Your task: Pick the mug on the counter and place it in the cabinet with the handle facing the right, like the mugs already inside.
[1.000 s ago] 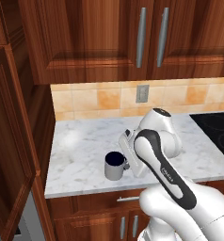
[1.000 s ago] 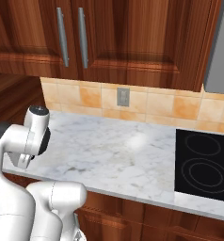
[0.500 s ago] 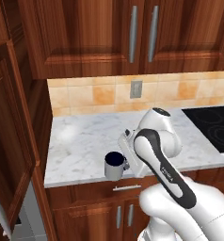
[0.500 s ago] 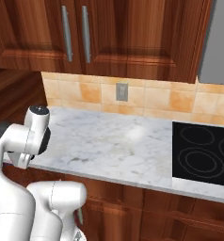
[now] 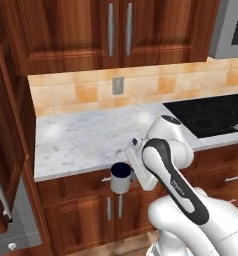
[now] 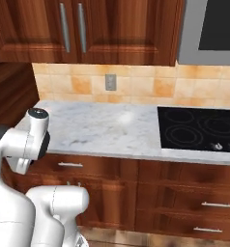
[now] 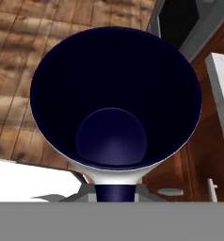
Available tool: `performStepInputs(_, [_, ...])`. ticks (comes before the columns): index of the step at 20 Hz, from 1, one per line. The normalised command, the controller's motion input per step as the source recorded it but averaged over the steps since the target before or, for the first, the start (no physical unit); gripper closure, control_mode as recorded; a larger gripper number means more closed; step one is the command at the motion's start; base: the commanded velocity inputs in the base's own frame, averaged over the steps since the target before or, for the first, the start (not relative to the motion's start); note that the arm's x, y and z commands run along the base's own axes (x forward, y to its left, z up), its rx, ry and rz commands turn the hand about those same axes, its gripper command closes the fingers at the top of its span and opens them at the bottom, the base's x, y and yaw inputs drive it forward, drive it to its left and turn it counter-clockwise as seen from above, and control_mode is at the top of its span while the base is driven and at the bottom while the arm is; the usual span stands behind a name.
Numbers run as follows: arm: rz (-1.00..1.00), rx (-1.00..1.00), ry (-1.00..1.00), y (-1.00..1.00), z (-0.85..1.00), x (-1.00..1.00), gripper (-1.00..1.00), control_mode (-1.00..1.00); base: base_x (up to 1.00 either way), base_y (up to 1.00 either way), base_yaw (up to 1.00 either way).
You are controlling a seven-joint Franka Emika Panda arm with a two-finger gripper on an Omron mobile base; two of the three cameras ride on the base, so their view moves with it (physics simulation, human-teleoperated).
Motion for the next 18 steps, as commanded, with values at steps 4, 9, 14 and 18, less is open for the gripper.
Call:
performStepInputs(4, [0.00,0.00,0.00,0.00,0.00,0.00,1.00,1.00,-0.49,0.24,-0.32])
performStepInputs(9, [0.00,0.00,0.00,0.00,0.00,0.00,1.00,1.00,-0.67,0.25,-0.27])
performStepInputs(14, [0.00,0.00,0.00,0.00,0.00,0.00,1.00,1.00,-0.53,0.53,-0.16])
performStepInputs(18, [0.00,0.00,0.00,0.00,0.00,0.00,1.00,1.00,-0.62,0.61,-0.13])
